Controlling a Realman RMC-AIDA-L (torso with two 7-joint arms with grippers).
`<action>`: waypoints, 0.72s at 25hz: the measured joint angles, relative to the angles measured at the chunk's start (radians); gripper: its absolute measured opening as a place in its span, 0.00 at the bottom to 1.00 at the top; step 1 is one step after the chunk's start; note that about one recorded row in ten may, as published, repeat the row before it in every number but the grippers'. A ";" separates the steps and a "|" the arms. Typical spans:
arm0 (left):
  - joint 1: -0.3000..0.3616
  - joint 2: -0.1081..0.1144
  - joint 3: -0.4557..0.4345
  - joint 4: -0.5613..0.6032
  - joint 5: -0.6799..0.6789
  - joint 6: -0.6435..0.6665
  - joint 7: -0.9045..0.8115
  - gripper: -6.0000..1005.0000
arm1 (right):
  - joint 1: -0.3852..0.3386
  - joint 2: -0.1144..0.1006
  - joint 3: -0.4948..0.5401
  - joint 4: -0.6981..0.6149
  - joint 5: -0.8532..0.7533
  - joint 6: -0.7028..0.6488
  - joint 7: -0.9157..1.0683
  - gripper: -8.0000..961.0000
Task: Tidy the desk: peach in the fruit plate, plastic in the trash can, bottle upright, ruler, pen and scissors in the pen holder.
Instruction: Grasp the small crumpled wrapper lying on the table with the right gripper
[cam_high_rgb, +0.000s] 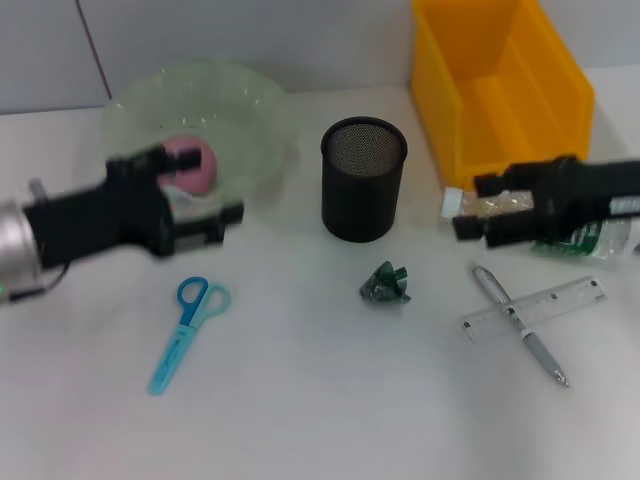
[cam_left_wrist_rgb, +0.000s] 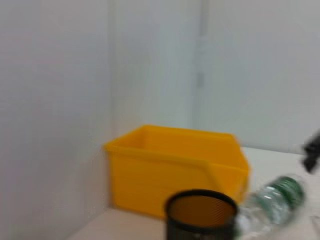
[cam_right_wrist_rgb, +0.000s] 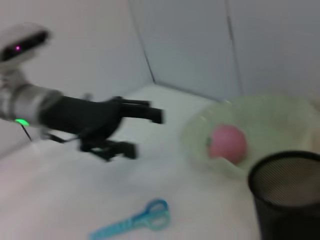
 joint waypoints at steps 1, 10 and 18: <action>0.035 0.000 0.012 -0.005 -0.005 0.038 0.041 0.86 | 0.021 -0.005 0.000 -0.042 -0.046 -0.027 0.065 0.87; 0.083 0.002 0.082 -0.011 0.005 0.054 0.054 0.86 | 0.302 -0.065 -0.056 -0.128 -0.460 -0.210 0.448 0.87; 0.085 0.000 0.110 -0.017 0.006 0.062 0.054 0.86 | 0.352 -0.002 -0.344 -0.137 -0.557 -0.159 0.591 0.87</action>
